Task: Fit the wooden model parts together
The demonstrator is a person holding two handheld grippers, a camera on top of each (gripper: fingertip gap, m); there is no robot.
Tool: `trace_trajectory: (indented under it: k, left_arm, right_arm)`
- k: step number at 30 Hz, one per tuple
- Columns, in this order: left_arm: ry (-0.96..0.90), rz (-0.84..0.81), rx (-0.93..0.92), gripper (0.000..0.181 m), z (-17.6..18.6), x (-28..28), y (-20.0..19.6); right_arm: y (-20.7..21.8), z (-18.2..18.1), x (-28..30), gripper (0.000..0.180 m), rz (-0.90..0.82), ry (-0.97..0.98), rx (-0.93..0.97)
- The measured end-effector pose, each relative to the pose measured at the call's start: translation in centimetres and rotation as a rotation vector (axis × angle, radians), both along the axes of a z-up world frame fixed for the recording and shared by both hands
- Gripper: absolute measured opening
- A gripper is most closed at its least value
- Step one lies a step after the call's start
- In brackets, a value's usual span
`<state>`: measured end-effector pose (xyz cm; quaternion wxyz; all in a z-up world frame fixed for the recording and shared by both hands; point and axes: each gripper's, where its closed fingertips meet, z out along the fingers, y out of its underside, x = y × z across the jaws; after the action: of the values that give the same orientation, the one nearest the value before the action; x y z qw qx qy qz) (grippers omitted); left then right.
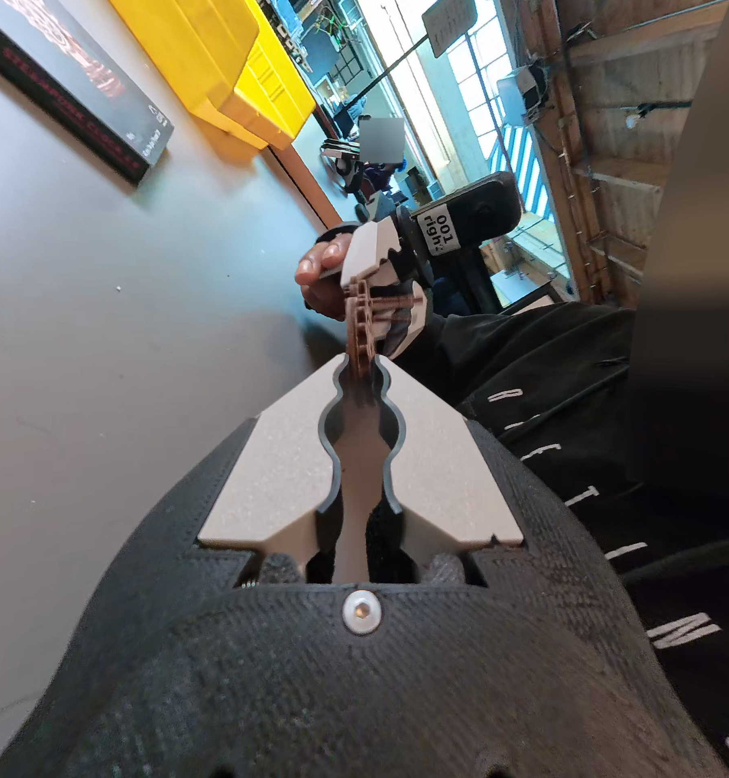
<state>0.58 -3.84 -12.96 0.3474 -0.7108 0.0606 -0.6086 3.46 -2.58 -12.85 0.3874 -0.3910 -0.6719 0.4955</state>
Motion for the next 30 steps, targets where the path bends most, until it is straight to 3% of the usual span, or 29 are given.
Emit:
trace_trajectory:
  k: [2,6,14,19,23,27,30]
  left_arm:
    - [0.044,0.008,0.045,0.007,0.1,-0.1,0.0]
    - [0.224,0.03,0.15,0.006,-0.5,-0.5,0.2]
    - [0.552,0.034,0.455,0.006,0.4,0.7,-0.2]
    - [0.707,0.022,0.586,0.006,0.5,1.4,-0.6]
    - [0.826,0.004,0.703,0.006,0.6,2.0,-0.9]
    - [0.896,0.047,0.825,0.008,1.6,1.8,-0.9]
    - [0.844,0.086,0.809,0.012,2.2,1.3,-0.8]
  right_arm:
    - [0.1,0.2,-0.1,0.041,-0.004,-0.004,-0.025]
    - [0.7,1.0,0.0,0.054,-0.009,-0.044,-0.125]
    - [0.7,2.1,-0.6,0.048,-0.03,-0.186,-0.231]
    - [-0.7,1.0,-1.1,0.034,-0.048,-0.271,-0.066]
    - [-1.6,0.4,-1.0,0.01,-0.01,-0.26,0.127]
    - [-1.9,1.3,-0.9,0.006,-0.025,-0.133,0.327]
    - [-1.8,1.9,-0.9,0.004,-0.068,-0.034,0.475]
